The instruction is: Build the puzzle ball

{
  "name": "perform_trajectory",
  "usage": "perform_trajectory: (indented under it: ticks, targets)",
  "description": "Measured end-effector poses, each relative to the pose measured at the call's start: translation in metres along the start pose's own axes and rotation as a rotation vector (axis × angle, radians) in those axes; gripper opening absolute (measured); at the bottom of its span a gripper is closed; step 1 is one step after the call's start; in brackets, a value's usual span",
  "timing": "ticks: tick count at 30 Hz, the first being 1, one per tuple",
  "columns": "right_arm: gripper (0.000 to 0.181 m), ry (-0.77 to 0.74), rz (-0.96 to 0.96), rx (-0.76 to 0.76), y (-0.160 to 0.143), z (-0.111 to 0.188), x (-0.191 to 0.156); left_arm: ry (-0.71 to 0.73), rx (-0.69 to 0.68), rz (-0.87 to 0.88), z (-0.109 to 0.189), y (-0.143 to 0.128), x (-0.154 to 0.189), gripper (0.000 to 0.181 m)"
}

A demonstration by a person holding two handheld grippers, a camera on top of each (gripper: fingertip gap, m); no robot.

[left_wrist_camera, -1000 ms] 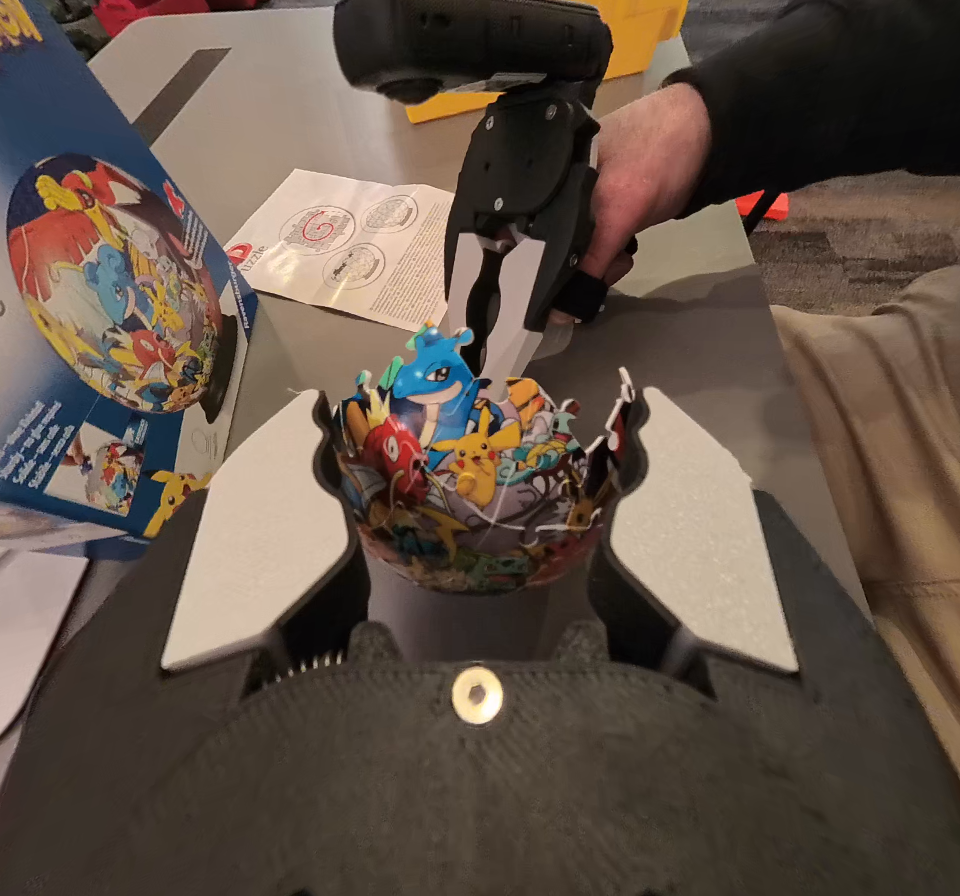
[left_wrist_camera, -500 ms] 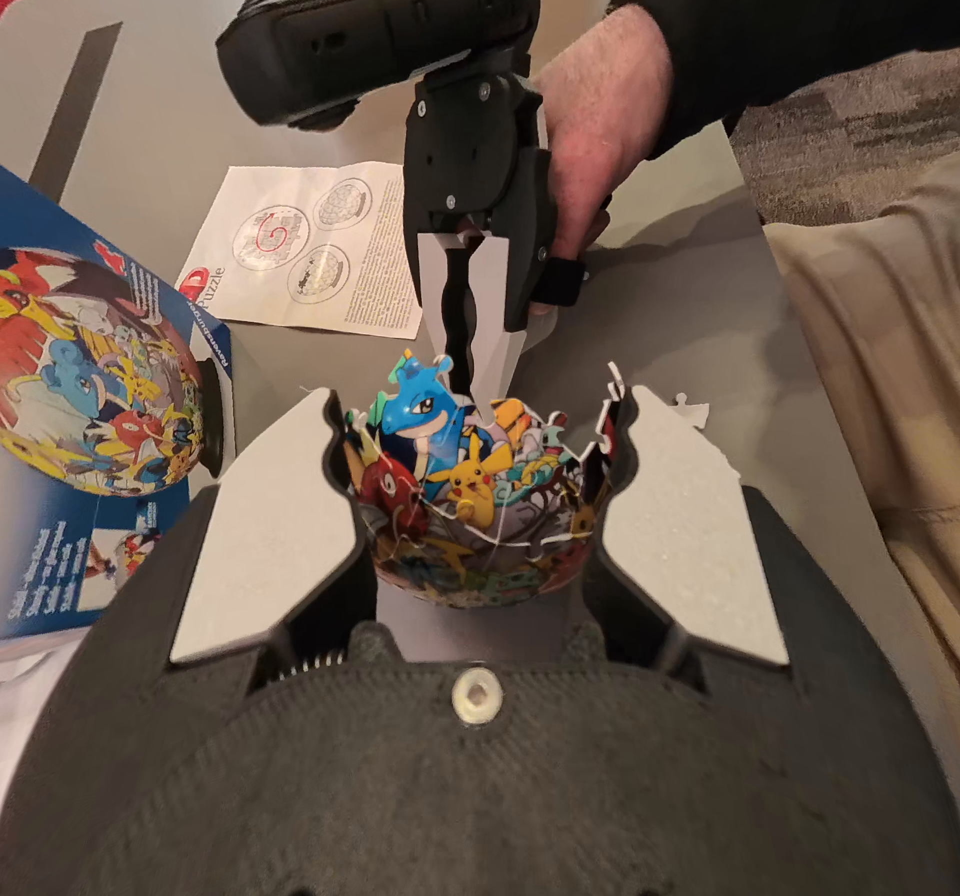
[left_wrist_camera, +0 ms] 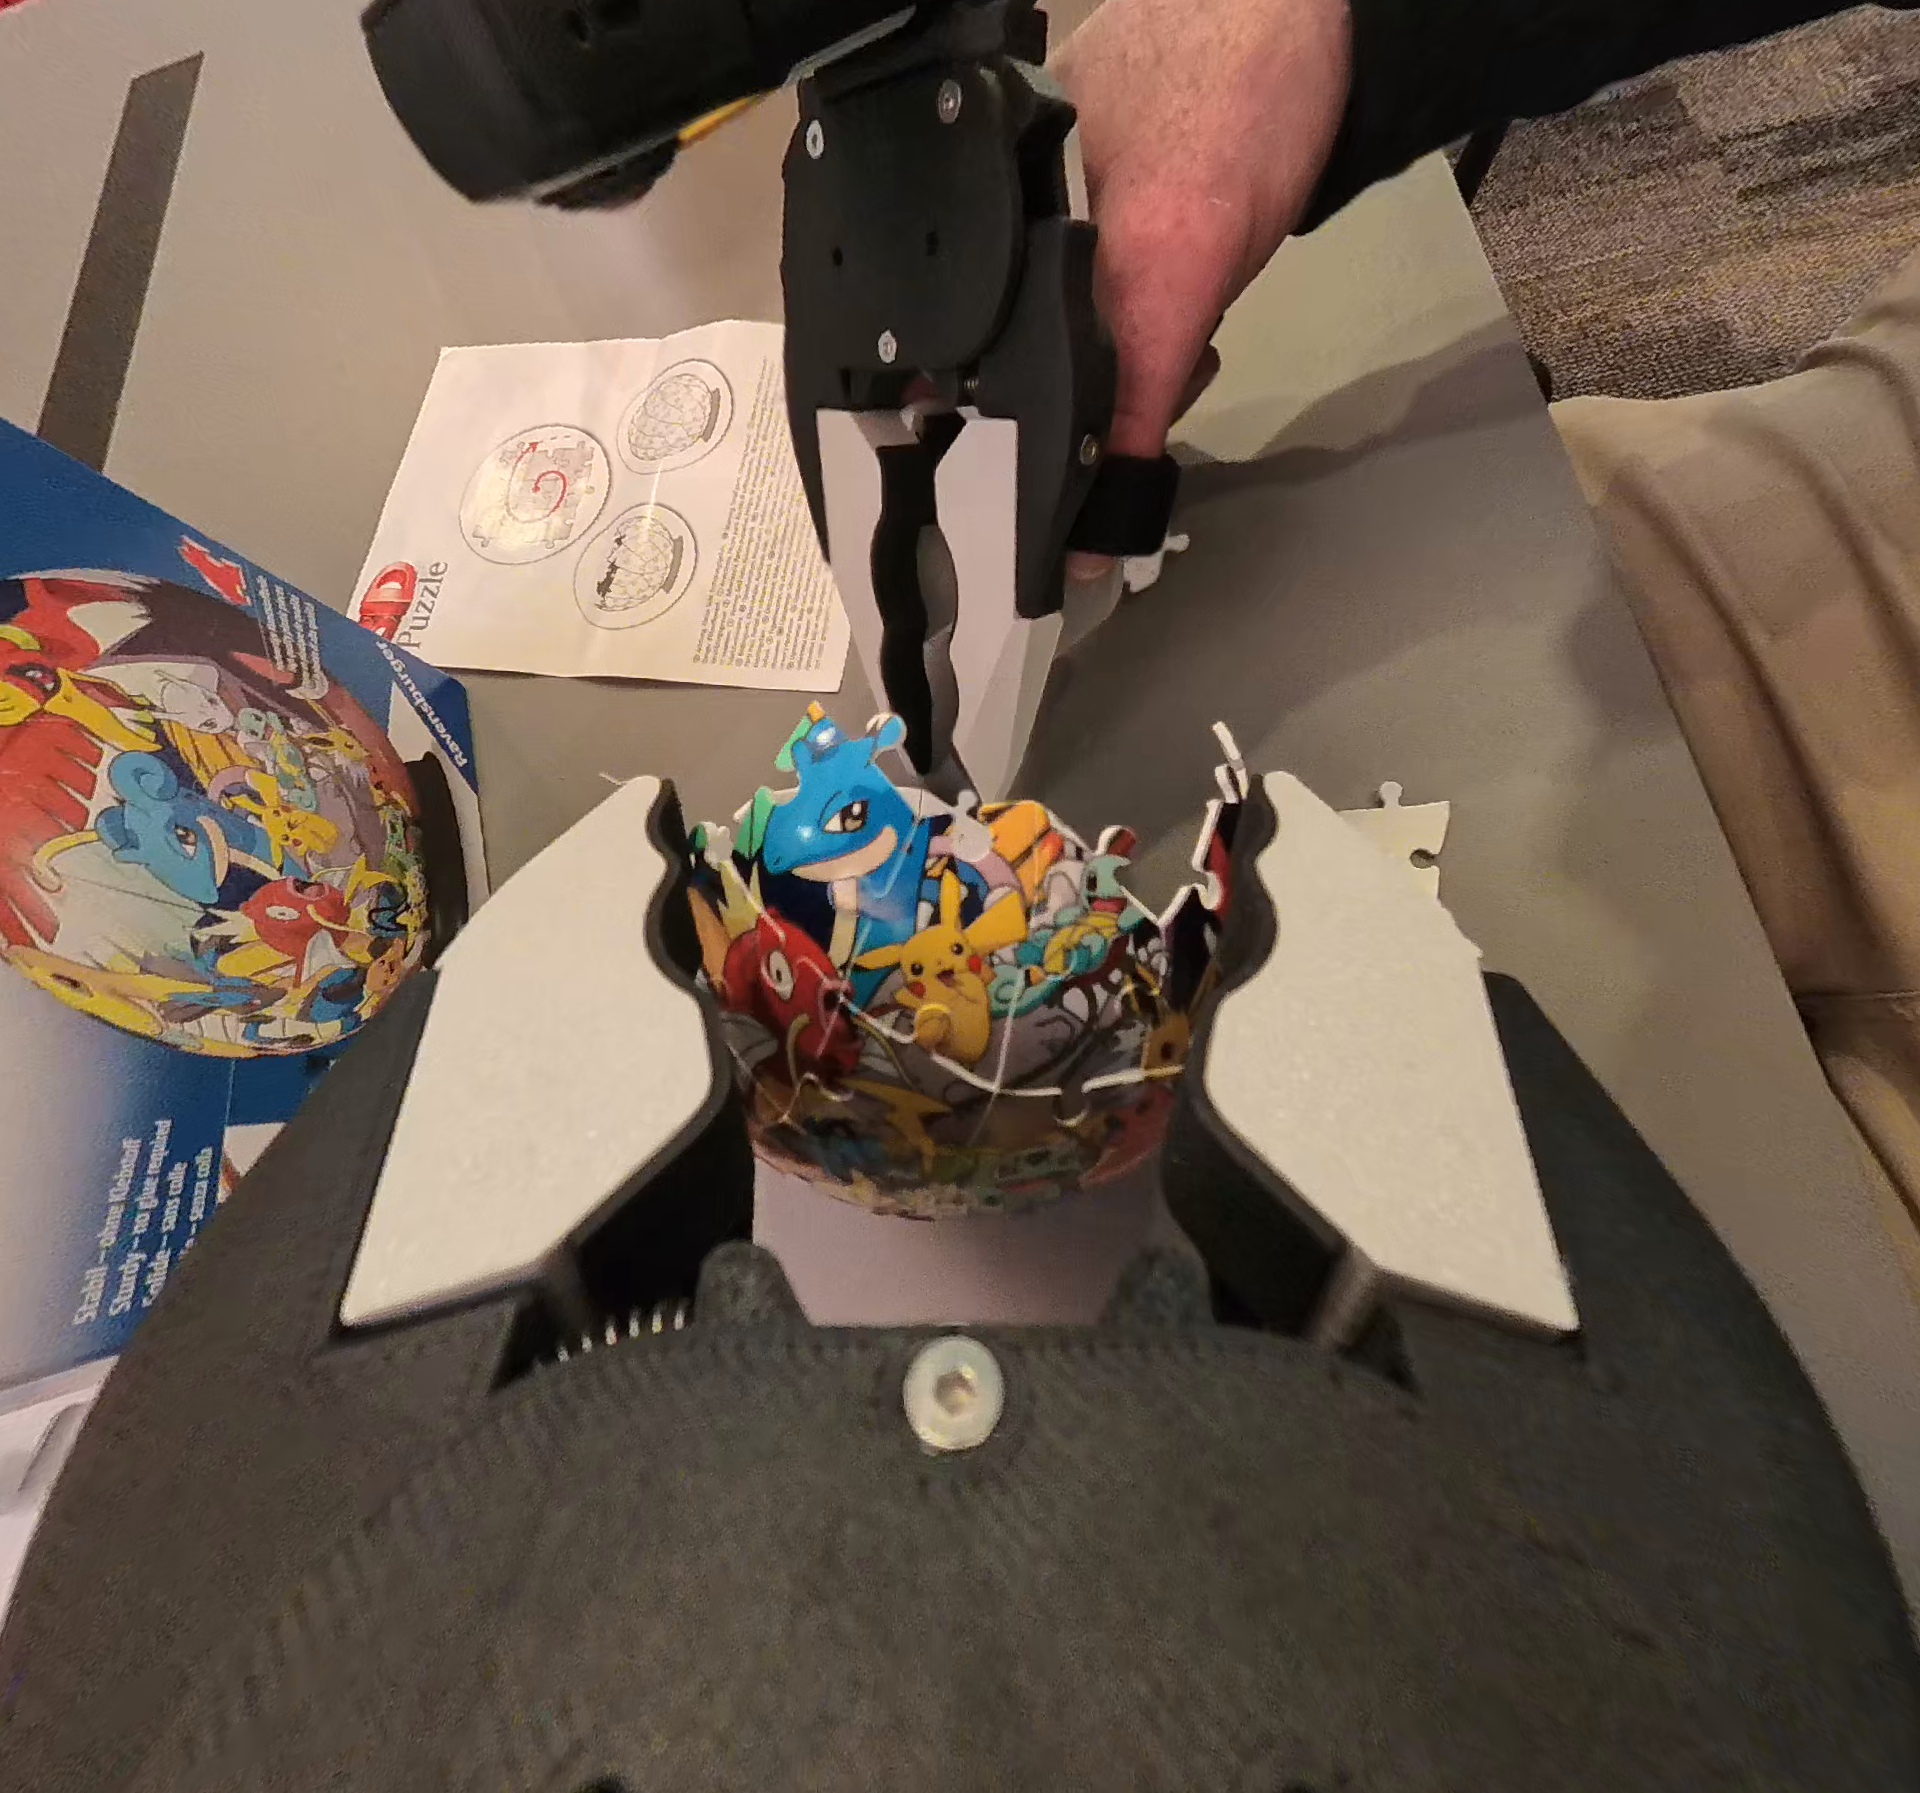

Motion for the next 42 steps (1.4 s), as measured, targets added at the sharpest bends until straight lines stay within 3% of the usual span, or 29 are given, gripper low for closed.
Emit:
perform_trajectory:
  ticks: [7,12,17,21,25,27,32,36,42]
  targets:
    - [0.028,-0.09,0.039,-0.005,-0.001,0.028,-0.007,-0.004,-0.008,-0.015,0.0,0.001,0.0,0.098]
    - [0.027,-0.035,0.119,-0.059,-0.025,0.046,-0.034,-0.004,-0.01,-0.019,0.001,-0.001,-0.001,0.098]
    - [0.029,0.062,0.231,-0.084,-0.05,0.029,-0.066,-0.005,-0.007,-0.027,0.001,-0.001,0.0,0.098]
    - [0.028,0.032,0.313,-0.15,-0.051,0.0,-0.084,-0.004,-0.012,-0.031,0.001,0.0,0.0,0.098]
    - [0.021,0.031,0.327,-0.159,-0.048,-0.008,-0.091,0.0,-0.015,-0.034,0.001,0.001,0.001,0.098]
    - [0.008,0.03,0.342,-0.161,-0.05,-0.008,-0.091,0.0,-0.01,-0.034,0.001,0.0,0.002,0.098]
    - [0.002,0.011,0.416,-0.198,-0.049,0.001,-0.082,0.005,-0.01,-0.037,0.001,0.0,0.002,0.098]
    - [0.008,-0.094,0.432,-0.191,-0.043,0.012,-0.071,0.009,-0.012,-0.039,0.001,0.0,0.003,0.098]
    - [0.012,0.009,0.326,-0.203,-0.055,0.024,-0.085,0.015,-0.006,-0.038,0.001,-0.001,0.004,0.099]
Point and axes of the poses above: each gripper's, where its closed fingertips meet, z back along the fingers, y out of its top, x = y × z across the jaws, the point moved 10 cm from there along z, back along the fingers, and after that the axes turned 4 degrees about -z, right-handed, at the moved point
